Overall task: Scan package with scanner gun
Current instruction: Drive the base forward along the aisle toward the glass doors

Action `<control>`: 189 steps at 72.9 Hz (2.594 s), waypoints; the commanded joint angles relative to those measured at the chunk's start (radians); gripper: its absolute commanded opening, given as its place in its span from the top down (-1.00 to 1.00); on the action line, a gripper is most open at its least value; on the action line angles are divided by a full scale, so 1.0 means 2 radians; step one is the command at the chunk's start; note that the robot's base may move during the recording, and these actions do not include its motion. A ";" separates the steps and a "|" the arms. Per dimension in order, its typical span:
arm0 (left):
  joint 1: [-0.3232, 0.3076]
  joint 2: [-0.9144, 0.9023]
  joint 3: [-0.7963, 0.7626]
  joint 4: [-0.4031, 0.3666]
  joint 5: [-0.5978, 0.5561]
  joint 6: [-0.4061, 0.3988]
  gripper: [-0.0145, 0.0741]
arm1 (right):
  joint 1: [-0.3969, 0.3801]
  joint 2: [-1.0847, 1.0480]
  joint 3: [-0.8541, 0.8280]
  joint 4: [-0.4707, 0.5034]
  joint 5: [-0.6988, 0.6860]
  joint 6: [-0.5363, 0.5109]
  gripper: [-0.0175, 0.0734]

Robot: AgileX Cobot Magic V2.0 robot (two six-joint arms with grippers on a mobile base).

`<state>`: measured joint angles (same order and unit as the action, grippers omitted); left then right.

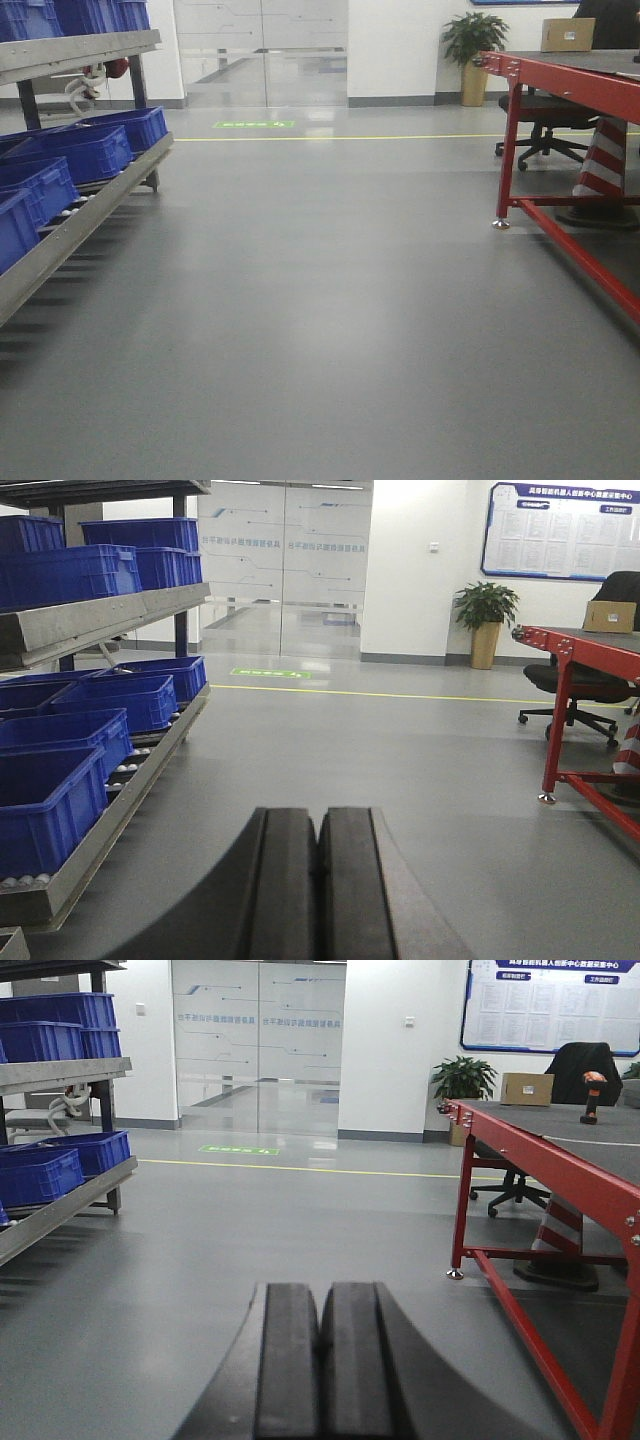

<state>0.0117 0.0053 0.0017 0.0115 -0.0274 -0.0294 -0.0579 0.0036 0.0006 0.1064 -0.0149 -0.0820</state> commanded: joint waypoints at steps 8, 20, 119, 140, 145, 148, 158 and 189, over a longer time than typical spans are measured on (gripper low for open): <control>-0.003 -0.003 -0.001 0.000 -0.008 0.000 0.92 | 0.000 -0.002 0.000 -0.003 -0.009 0.000 0.98; -0.003 -0.003 -0.001 0.000 -0.008 0.000 0.92 | 0.000 -0.002 0.000 -0.003 -0.009 0.000 0.98; -0.003 -0.003 -0.001 0.000 -0.008 0.000 0.92 | 0.000 -0.002 0.000 -0.003 -0.009 0.000 0.98; -0.003 -0.003 -0.001 0.000 -0.008 0.000 0.92 | 0.000 -0.002 0.000 -0.003 -0.009 0.000 0.98; -0.003 -0.003 -0.001 0.000 -0.008 0.000 0.92 | 0.000 -0.002 0.000 -0.003 -0.009 0.000 0.98; -0.003 -0.003 -0.001 0.000 -0.008 0.000 0.92 | 0.000 -0.002 0.000 -0.003 -0.009 0.000 0.98; -0.003 -0.003 -0.001 0.000 -0.008 0.000 0.92 | 0.000 -0.002 0.000 -0.003 -0.009 0.000 0.98; -0.003 -0.003 -0.001 0.000 -0.008 0.000 0.92 | 0.000 -0.002 0.000 -0.003 -0.009 0.000 0.98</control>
<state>0.0117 0.0053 0.0017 0.0115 -0.0274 -0.0294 -0.0579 0.0036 0.0006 0.1064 -0.0149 -0.0820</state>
